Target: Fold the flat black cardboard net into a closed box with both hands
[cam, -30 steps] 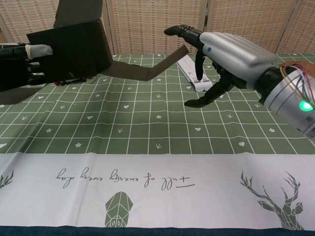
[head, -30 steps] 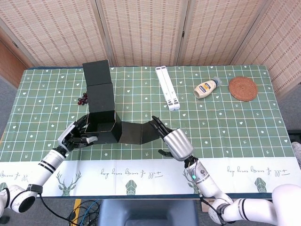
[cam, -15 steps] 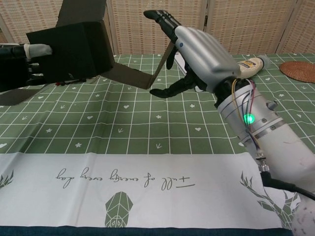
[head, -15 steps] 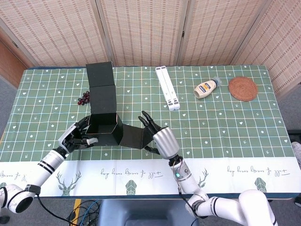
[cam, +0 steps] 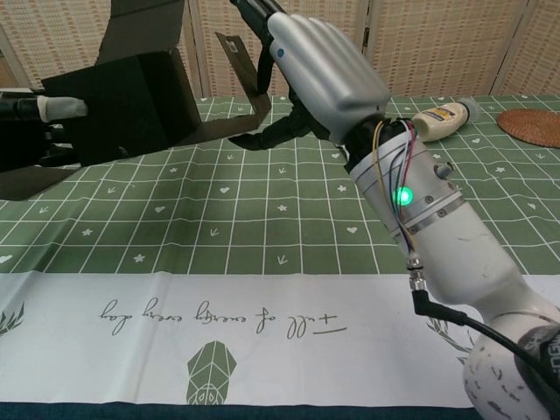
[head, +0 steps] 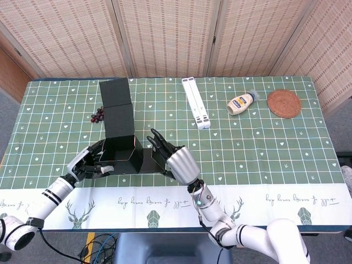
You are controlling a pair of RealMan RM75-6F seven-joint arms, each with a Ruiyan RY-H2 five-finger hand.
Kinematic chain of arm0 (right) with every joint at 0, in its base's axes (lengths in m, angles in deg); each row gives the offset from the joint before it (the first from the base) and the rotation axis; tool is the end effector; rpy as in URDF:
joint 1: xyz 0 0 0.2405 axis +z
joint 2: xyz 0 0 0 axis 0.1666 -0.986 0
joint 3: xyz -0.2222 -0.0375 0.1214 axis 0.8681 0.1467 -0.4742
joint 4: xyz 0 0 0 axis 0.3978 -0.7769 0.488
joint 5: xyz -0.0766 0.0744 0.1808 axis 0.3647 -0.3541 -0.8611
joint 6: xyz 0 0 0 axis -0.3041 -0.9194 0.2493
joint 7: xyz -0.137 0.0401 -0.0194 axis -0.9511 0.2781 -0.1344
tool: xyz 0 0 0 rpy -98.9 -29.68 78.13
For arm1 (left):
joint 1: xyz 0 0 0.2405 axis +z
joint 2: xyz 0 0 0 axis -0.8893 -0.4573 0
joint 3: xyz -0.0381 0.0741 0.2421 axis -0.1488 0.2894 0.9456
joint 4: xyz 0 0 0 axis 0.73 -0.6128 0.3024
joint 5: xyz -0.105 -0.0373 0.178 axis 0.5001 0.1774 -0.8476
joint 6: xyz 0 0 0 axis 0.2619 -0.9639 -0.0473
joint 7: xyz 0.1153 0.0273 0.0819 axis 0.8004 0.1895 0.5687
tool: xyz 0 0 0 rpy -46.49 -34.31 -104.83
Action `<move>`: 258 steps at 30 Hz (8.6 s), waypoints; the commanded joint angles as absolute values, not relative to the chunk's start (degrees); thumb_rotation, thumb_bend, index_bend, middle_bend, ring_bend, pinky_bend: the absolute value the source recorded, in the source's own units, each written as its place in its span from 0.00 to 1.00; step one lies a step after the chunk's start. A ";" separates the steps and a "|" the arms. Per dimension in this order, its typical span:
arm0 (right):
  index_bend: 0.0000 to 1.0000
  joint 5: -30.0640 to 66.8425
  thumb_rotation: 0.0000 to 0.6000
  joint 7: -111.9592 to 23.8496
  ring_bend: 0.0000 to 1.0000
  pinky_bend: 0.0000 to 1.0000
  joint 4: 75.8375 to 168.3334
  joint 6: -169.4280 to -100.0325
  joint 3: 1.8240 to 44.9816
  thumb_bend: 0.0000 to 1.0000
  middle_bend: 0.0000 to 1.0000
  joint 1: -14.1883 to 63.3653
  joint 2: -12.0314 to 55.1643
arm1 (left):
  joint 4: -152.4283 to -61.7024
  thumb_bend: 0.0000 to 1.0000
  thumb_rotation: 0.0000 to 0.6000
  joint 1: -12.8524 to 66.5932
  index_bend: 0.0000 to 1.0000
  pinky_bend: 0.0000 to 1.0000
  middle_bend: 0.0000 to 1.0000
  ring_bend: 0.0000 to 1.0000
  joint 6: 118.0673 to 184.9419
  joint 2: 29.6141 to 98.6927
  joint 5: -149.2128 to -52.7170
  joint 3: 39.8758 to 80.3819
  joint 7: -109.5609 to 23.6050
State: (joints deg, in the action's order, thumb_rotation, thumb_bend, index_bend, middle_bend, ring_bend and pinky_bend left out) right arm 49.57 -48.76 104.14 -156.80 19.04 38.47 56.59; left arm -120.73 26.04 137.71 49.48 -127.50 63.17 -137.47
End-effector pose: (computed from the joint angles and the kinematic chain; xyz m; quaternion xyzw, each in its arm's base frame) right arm -0.0325 -0.3149 -0.0634 0.6190 -0.2056 0.6755 0.3439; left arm -0.2116 0.3299 0.0740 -0.3201 -0.8032 -0.5016 0.0293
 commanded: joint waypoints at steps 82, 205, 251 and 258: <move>0.01 57.51 1.00 -52.80 0.62 0.95 95.79 -144.65 32.02 0.25 0.19 41.91 54.44 | -110.50 0.08 1.00 22.64 0.24 0.81 0.24 0.57 134.78 67.54 -123.13 68.24 -90.13; 0.09 53.42 1.00 -61.76 0.70 1.00 114.26 -126.85 32.28 0.52 0.19 47.21 38.89 | -114.61 0.08 1.00 22.99 0.07 0.81 0.00 0.55 134.11 64.67 -121.27 65.96 -84.26; 0.01 32.99 1.00 -63.50 0.68 1.00 120.68 -114.87 22.00 0.51 0.22 47.22 35.85 | -131.38 0.08 1.00 34.36 0.07 0.81 0.00 0.55 147.22 50.28 -119.05 64.57 -74.11; 0.01 29.50 1.00 -60.30 0.68 1.00 118.25 -113.61 20.27 0.51 0.19 48.25 38.11 | -130.61 0.08 1.00 34.90 0.07 0.81 0.00 0.55 146.98 50.55 -119.45 64.71 -75.17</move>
